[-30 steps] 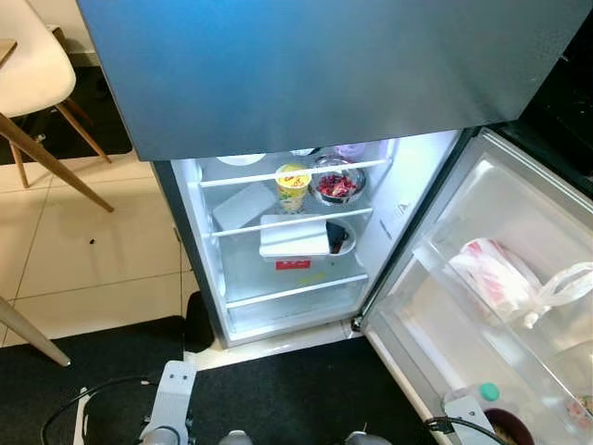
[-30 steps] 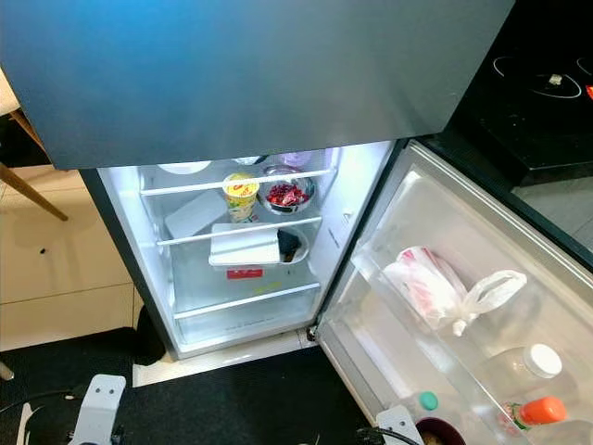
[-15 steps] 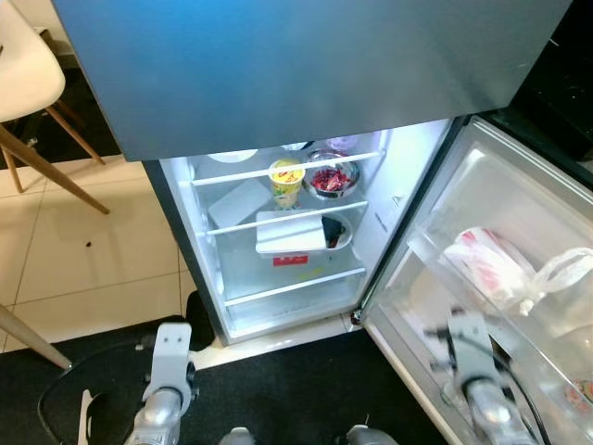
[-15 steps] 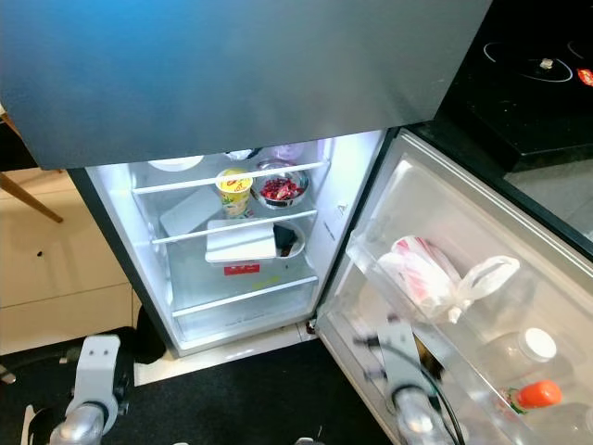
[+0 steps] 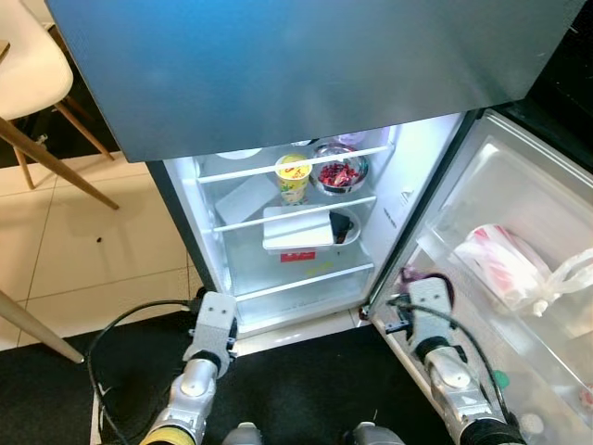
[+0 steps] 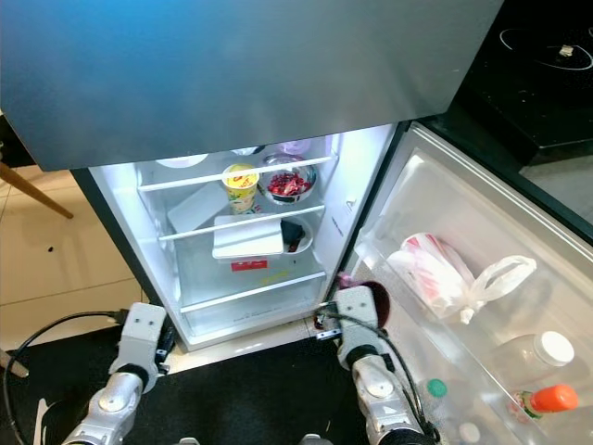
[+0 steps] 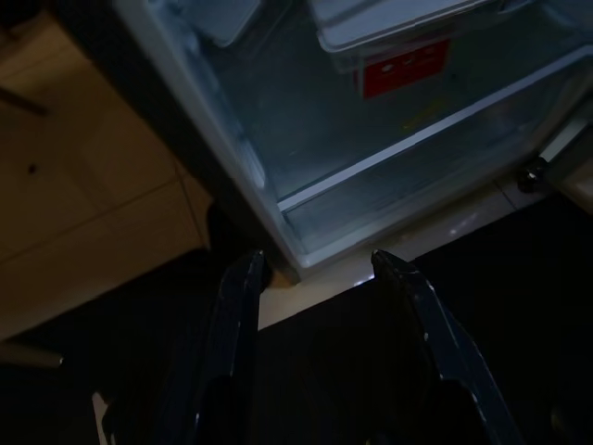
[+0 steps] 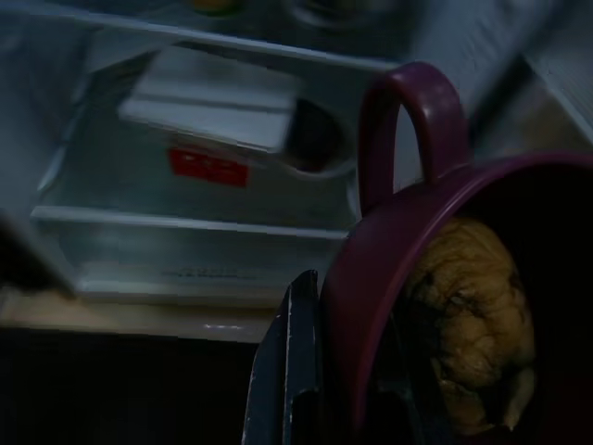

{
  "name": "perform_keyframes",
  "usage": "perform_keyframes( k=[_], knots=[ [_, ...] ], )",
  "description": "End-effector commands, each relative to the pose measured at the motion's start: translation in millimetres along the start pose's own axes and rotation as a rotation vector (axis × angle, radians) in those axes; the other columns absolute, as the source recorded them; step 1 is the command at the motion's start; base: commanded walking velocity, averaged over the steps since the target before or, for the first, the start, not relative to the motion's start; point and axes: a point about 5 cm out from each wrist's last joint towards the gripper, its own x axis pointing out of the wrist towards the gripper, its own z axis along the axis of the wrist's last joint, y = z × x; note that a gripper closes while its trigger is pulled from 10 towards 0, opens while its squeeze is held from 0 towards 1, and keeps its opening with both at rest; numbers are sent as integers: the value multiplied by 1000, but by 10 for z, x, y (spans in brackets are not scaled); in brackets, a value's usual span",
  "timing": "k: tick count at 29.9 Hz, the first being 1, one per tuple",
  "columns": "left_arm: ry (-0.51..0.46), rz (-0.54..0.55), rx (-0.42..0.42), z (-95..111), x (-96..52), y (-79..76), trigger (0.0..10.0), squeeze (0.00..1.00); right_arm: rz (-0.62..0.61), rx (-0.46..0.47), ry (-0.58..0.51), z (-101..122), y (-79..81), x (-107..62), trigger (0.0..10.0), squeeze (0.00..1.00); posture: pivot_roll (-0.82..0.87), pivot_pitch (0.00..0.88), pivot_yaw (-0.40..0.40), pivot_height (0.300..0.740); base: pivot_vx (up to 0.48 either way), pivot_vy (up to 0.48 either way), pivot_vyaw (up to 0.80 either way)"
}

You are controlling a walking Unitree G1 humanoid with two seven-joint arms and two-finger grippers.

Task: Restocking fridge

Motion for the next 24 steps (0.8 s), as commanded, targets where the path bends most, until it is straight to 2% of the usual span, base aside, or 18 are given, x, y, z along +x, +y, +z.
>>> perform_keyframes(
  k=[1,3,5,6,7,8,9,10,12,14,19,21,24],
  knots=[
    [1,-33,21,-29,-29,-78,10000,0,43,-76,-23,12,44,-20,10000,0,-42,83,-36,740,0,0,0],
    [1,-33,21,-29,-29,-78,10000,0,43,-76,-23,12,44,-20,10000,0,-42,83,-36,740,0,0,0],
    [-15,-55,23,13,-19,-123,10000,0,170,-233,-59,93,161,-20,10000,0,-60,73,-45,740,0,0,0],
    [-15,-55,23,13,-19,-123,10000,0,170,-233,-59,93,161,-20,10000,0,-60,73,-45,740,0,0,0],
    [-22,-58,15,41,-9,-141,10000,0,242,-340,-86,155,221,-23,10000,0,-63,82,-44,740,0,0,0],
    [-22,-58,15,41,-9,-141,10000,0,242,-340,-86,155,221,-23,10000,0,-63,82,-44,740,0,0,0],
    [-23,-60,6,59,-1,-171,10000,0,308,-448,-112,213,273,-26,10000,0,-55,80,-41,740,0,0,0],
    [-23,-60,6,59,-1,-171,10000,0,308,-448,-112,213,273,-26,10000,0,-55,80,-41,740,0,0,0],
    [-35,-81,-2,95,2,-233,10000,0,384,-550,-140,296,337,-26,10000,0,-56,82,-43,740,0,0,0],
    [-35,-81,-2,95,2,-233,10000,0,384,-550,-140,296,337,-26,10000,0,-56,82,-43,740,0,0,0],
    [-34,-86,1,92,-5,-253,10000,0,416,-620,-142,333,360,-21,10000,0,-58,83,-42,740,0,0,0],
    [-29,-83,-8,83,-9,-258,10000,0,399,-653,-134,319,323,-20,10000,0,-54,81,-44,740,0,0,0],
    [-26,-70,-38,85,-9,-252,10000,0,351,-646,-123,290,249,-20,10000,0,-50,78,-48,740,0,0,0]
  ],
)
